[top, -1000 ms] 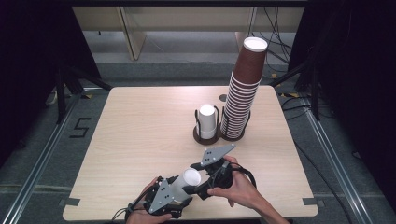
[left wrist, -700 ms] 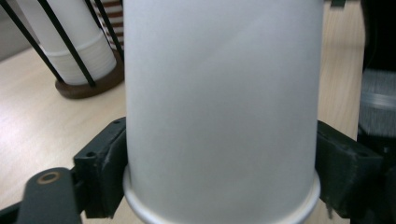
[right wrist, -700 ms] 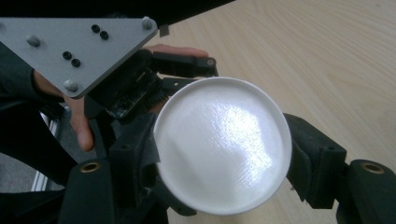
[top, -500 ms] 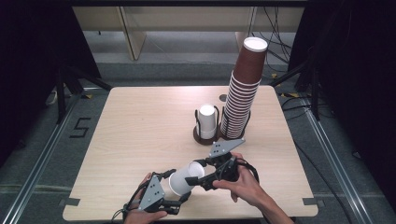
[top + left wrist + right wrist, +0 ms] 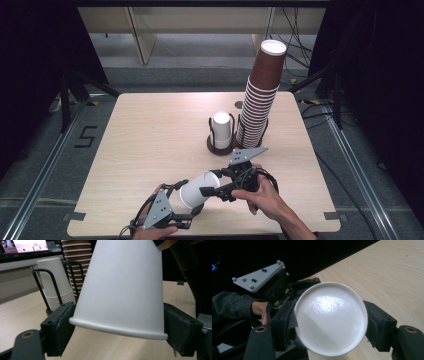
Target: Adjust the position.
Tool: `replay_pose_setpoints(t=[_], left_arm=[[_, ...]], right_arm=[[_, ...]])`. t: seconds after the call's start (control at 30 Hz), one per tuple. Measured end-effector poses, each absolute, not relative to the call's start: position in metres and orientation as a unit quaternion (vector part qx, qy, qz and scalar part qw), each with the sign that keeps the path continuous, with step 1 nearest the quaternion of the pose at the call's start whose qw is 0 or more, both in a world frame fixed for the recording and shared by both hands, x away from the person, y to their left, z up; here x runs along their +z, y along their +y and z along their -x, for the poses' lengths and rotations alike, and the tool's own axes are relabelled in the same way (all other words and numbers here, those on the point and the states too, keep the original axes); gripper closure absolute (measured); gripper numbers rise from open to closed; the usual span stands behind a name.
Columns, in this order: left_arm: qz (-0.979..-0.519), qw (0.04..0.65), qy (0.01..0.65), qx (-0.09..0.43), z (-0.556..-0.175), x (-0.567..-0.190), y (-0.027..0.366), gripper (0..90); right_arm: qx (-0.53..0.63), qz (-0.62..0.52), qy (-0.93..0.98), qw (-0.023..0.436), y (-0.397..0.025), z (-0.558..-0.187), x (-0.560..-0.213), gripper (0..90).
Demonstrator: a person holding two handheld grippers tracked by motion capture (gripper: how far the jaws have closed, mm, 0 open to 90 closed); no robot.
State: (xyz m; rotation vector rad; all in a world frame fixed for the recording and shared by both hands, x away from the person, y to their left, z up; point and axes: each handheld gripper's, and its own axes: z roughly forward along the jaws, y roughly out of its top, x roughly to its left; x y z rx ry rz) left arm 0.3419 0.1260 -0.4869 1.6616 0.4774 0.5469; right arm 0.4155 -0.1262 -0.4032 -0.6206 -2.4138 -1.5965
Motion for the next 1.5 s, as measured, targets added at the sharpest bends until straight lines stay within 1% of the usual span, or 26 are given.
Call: replay_pose_setpoints(t=[0.2, 0.23, 0.3, 0.33, 0.37, 0.43, 0.53, 0.57, 0.6, 0.67, 0.77, 0.8, 0.87, 0.9, 1.1, 1.13, 1.23, 1.27, 1.4, 1.5], left_arm=[[-0.743, 0.595, 0.204, 0.229, -0.342, -0.484, 0.126, 22.2], [-0.743, 0.595, 0.204, 0.229, -0.342, -0.484, 0.126, 22.4], [-0.758, 0.578, 0.205, 0.224, -0.343, -0.484, 0.124, 22.9], [-0.766, 0.567, 0.204, 0.223, -0.342, -0.484, 0.125, 23.0], [-0.773, 0.557, 0.200, 0.226, -0.342, -0.484, 0.124, 23.1], [-0.790, 0.536, 0.196, 0.225, -0.342, -0.483, 0.123, 23.3], [-0.807, 0.513, 0.188, 0.223, -0.341, -0.484, 0.121, 23.4], [-0.807, 0.513, 0.188, 0.223, -0.341, -0.484, 0.121, 23.5], [-0.815, 0.504, 0.185, 0.218, -0.341, -0.484, 0.120, 23.5], [-0.822, 0.496, 0.177, 0.217, -0.341, -0.484, 0.119, 23.5], [-0.826, 0.492, 0.168, 0.217, -0.340, -0.484, 0.118, 23.5], [-0.835, 0.479, 0.161, 0.218, -0.339, -0.483, 0.119, 23.5], [-0.833, 0.483, 0.158, 0.218, -0.339, -0.484, 0.118, 23.5], [-0.833, 0.485, 0.153, 0.216, -0.340, -0.484, 0.117, 23.5], [-0.837, 0.480, 0.147, 0.217, -0.338, -0.482, 0.117, 23.4], [-0.839, 0.479, 0.144, 0.215, -0.338, -0.482, 0.118, 23.4], [-0.839, 0.480, 0.139, 0.213, -0.339, -0.482, 0.117, 23.4], [-0.841, 0.477, 0.137, 0.214, -0.338, -0.482, 0.117, 23.5], [-0.842, 0.476, 0.135, 0.216, -0.338, -0.483, 0.116, 23.4], [-0.843, 0.476, 0.132, 0.216, -0.337, -0.483, 0.116, 23.4]], right_arm=[[-0.529, 0.200, -0.819, 0.096, -0.127, -0.417, -0.405, 32.3], [-0.526, 0.195, -0.823, 0.088, -0.127, -0.417, -0.405, 30.6], [-0.515, 0.192, -0.833, 0.060, -0.128, -0.416, -0.401, 22.8], [-0.508, 0.179, -0.842, 0.043, -0.128, -0.416, -0.399, 21.5], [-0.497, 0.171, -0.850, 0.040, -0.129, -0.415, -0.397, 21.4], [-0.483, 0.154, -0.862, 0.014, -0.129, -0.413, -0.393, 19.3], [-0.456, 0.121, -0.881, -0.005, -0.127, -0.408, -0.389, 19.7], [-0.456, 0.121, -0.881, -0.005, -0.127, -0.408, -0.389, 19.7], [-0.427, 0.096, -0.899, -0.014, -0.125, -0.404, -0.388, 21.2], [-0.410, 0.087, -0.908, -0.023, -0.123, -0.402, -0.389, 21.1], [-0.392, 0.077, -0.916, -0.026, -0.121, -0.400, -0.391, 20.9], [-0.380, 0.069, -0.922, -0.023, -0.120, -0.400, -0.395, 21.8], [-0.378, 0.068, -0.923, -0.023, -0.119, -0.400, -0.396, 21.8], [-0.368, 0.064, -0.928, -0.013, -0.117, -0.401, -0.400, 21.9], [-0.353, 0.055, -0.934, 0.000, -0.114, -0.401, -0.407, 25.1], [-0.349, 0.051, -0.935, 0.012, -0.114, -0.402, -0.410, 25.7], [-0.349, 0.051, -0.936, 0.013, -0.113, -0.402, -0.411, 26.8], [-0.353, 0.053, -0.934, 0.024, -0.114, -0.404, -0.412, 27.8], [-0.350, 0.050, -0.935, 0.019, -0.115, -0.405, -0.414, 27.2], [-0.348, 0.045, -0.936, 0.024, -0.112, -0.405, -0.414, 28.2]])
